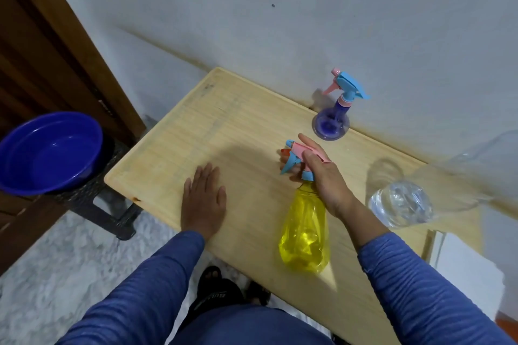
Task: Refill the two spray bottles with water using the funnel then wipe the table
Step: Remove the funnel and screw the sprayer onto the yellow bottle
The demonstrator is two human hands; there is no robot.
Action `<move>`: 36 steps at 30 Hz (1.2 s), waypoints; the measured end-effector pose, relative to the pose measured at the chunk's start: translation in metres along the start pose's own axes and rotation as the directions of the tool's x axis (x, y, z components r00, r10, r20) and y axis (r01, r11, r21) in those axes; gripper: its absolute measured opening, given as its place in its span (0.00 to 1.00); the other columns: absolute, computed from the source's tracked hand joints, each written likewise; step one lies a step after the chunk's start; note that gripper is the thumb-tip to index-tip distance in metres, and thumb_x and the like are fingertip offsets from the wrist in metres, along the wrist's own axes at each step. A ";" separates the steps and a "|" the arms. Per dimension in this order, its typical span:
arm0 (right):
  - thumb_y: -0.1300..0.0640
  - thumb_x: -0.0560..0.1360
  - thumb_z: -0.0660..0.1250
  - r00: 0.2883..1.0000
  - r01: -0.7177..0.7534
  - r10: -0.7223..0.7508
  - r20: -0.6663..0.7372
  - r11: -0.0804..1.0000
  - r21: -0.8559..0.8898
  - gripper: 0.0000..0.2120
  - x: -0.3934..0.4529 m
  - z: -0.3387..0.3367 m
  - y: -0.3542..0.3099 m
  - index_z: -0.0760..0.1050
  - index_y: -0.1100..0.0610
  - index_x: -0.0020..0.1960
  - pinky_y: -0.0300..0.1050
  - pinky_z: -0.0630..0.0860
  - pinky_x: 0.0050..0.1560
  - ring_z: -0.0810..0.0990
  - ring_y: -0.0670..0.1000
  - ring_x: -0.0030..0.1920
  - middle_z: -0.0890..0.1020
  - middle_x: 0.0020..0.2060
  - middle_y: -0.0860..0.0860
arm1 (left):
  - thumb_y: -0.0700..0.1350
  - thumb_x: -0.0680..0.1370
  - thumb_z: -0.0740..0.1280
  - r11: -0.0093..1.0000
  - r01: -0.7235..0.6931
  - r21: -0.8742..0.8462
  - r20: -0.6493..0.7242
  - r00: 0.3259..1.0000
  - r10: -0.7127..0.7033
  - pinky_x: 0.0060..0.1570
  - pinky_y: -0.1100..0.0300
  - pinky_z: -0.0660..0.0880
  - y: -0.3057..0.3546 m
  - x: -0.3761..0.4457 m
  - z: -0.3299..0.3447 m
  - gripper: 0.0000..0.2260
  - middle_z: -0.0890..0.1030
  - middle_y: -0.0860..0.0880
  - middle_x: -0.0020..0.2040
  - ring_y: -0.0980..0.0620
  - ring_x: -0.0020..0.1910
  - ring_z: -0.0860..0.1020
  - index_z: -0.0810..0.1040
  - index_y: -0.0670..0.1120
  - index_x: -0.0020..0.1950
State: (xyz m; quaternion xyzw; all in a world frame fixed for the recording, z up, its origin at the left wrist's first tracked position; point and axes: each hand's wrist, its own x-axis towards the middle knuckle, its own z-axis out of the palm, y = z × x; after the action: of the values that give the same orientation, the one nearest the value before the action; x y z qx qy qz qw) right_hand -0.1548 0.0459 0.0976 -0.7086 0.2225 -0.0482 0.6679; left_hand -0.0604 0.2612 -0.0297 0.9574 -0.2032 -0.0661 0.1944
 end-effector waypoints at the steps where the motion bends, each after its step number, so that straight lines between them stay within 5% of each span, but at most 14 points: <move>1: 0.55 0.82 0.53 0.999 0.035 -0.035 -0.014 0.999 -0.020 0.18 -0.002 -0.001 -0.005 0.65 0.49 0.70 0.31 0.77 0.47 0.81 0.36 0.49 0.82 0.50 0.36 | 0.52 0.80 0.48 1.000 0.001 -0.005 0.005 1.000 -0.001 0.75 0.50 0.45 0.000 0.000 0.000 0.24 0.57 0.49 0.77 0.50 0.77 0.50 0.58 0.46 0.76; 4: 0.52 0.81 0.55 0.991 0.118 -0.122 -0.056 0.991 -0.069 0.16 -0.008 -0.008 -0.017 0.65 0.42 0.68 0.23 0.71 0.50 0.78 0.33 0.54 0.78 0.58 0.39 | 0.54 0.80 0.50 0.994 -0.032 -0.100 0.023 0.999 0.035 0.74 0.48 0.44 0.007 -0.001 0.000 0.24 0.56 0.49 0.77 0.51 0.77 0.48 0.60 0.46 0.75; 8: 0.43 0.75 0.59 0.979 0.181 -0.189 -0.076 0.978 -0.108 0.16 -0.015 -0.021 -0.024 0.67 0.32 0.61 0.32 0.72 0.60 0.76 0.42 0.62 0.76 0.64 0.44 | 0.59 0.78 0.51 0.847 -0.318 -0.426 -0.034 0.941 0.336 0.73 0.55 0.56 0.045 -0.008 0.000 0.25 0.65 0.48 0.73 0.56 0.74 0.56 0.64 0.48 0.72; 11: 0.47 0.73 0.62 0.970 0.212 -0.222 -0.099 0.971 -0.109 0.16 -0.024 -0.025 -0.028 0.70 0.35 0.61 0.32 0.74 0.57 0.76 0.37 0.59 0.77 0.59 0.39 | 0.64 0.77 0.54 0.723 -0.363 -0.588 0.019 0.887 0.461 0.69 0.71 0.56 0.080 -0.014 -0.006 0.26 0.64 0.54 0.71 0.62 0.71 0.60 0.59 0.53 0.72; 16: 0.61 0.74 0.67 0.960 0.234 -0.242 -0.144 0.970 -0.070 0.23 -0.046 -0.024 -0.017 0.69 0.49 0.67 0.30 0.73 0.53 0.76 0.33 0.56 0.77 0.58 0.37 | 0.57 0.76 0.65 0.667 -0.361 -0.651 0.096 0.833 0.544 0.63 0.80 0.54 0.110 -0.016 -0.008 0.30 0.60 0.62 0.70 0.70 0.67 0.59 0.54 0.55 0.73; 22: 0.48 0.70 0.70 0.874 0.140 -0.235 -0.426 0.960 -0.243 0.24 -0.070 -0.001 0.039 0.73 0.52 0.65 0.29 0.68 0.62 0.72 0.32 0.60 0.77 0.61 0.44 | 0.48 0.74 0.70 0.660 -0.353 -0.663 0.081 0.843 0.532 0.59 0.81 0.57 0.112 -0.013 -0.003 0.30 0.65 0.57 0.68 0.68 0.64 0.63 0.58 0.54 0.71; 25: 0.56 0.73 0.70 0.792 0.090 -0.242 -0.560 0.954 -0.285 0.23 -0.077 0.016 0.060 0.71 0.51 0.66 0.27 0.62 0.66 0.67 0.29 0.64 0.73 0.65 0.44 | 0.49 0.73 0.70 0.678 -0.360 -0.641 0.116 0.828 0.549 0.58 0.77 0.61 0.113 -0.009 -0.004 0.32 0.67 0.53 0.69 0.59 0.64 0.68 0.60 0.48 0.73; 29: 0.59 0.73 0.71 0.713 0.072 -0.204 -0.671 0.973 -0.219 0.25 -0.074 0.030 0.063 0.70 0.46 0.66 0.37 0.65 0.70 0.70 0.41 0.67 0.73 0.66 0.46 | 0.44 0.74 0.71 0.690 -0.334 -0.643 0.164 0.819 0.550 0.62 0.58 0.69 0.114 -0.005 -0.005 0.32 0.69 0.48 0.71 0.48 0.67 0.71 0.61 0.48 0.74; 32: 0.59 0.72 0.71 0.691 0.071 -0.127 -0.711 0.992 -0.108 0.26 -0.075 0.038 0.059 0.68 0.36 0.62 0.41 0.68 0.68 0.72 0.40 0.65 0.73 0.63 0.38 | 0.44 0.74 0.71 0.705 -0.320 -0.632 0.184 0.822 0.538 0.57 0.62 0.68 0.115 -0.004 -0.008 0.31 0.71 0.49 0.70 0.49 0.65 0.72 0.61 0.49 0.74; 36: 0.62 0.71 0.72 0.666 0.071 -0.059 -0.743 0.997 -0.016 0.27 -0.076 0.040 0.057 0.70 0.40 0.63 0.37 0.70 0.66 0.74 0.35 0.61 0.75 0.61 0.39 | 0.48 0.73 0.71 0.705 -0.279 -0.652 0.195 0.837 0.512 0.54 0.62 0.70 0.117 -0.004 -0.012 0.30 0.74 0.50 0.67 0.49 0.62 0.74 0.63 0.50 0.72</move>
State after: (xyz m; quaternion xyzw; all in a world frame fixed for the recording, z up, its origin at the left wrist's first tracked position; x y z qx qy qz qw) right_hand -0.2225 0.1115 0.0556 -0.6302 0.4493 -0.3577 0.5225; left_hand -0.1039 0.1687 0.0275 0.7483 -0.4081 -0.2575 0.4553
